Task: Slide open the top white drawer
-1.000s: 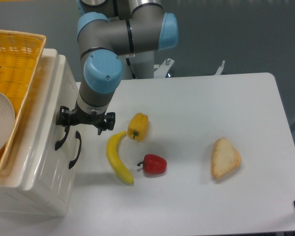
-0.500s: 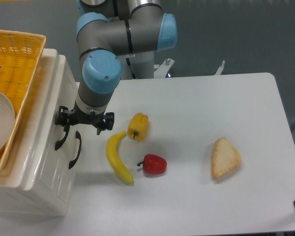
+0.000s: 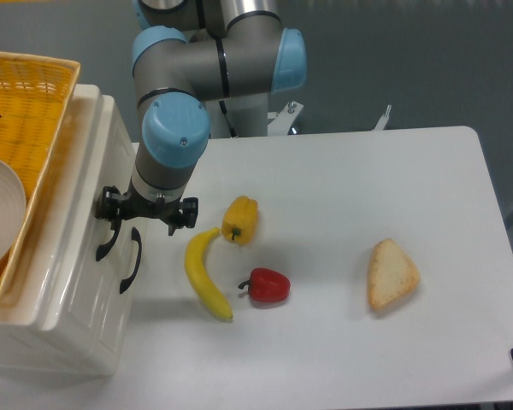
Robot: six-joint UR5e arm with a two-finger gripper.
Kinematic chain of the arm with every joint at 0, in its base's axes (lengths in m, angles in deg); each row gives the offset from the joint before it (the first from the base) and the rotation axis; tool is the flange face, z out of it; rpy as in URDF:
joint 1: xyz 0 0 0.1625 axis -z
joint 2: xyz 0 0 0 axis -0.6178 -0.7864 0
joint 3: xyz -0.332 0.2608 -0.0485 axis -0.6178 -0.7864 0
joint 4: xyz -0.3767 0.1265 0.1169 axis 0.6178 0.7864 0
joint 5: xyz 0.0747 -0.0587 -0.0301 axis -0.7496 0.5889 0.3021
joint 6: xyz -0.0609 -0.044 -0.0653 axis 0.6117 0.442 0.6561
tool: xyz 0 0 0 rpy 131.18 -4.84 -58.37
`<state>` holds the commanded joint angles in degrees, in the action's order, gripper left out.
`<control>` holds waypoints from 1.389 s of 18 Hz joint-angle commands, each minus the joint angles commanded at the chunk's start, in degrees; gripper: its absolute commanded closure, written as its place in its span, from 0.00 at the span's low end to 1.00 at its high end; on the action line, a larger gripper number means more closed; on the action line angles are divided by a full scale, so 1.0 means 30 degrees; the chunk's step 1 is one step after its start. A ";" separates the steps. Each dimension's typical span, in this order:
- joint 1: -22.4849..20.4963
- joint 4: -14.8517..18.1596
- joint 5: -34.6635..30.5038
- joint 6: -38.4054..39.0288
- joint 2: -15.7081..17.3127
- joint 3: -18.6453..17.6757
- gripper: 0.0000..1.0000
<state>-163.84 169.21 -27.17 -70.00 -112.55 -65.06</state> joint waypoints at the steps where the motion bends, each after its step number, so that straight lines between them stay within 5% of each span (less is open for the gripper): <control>1: 0.0000 -0.0029 -0.0145 -0.0089 0.0030 0.0000 0.00; 25: 0.0030 -0.0029 -0.1407 -0.0237 0.0118 0.0205 0.00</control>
<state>-163.75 169.12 -31.39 -70.71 -112.19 -64.44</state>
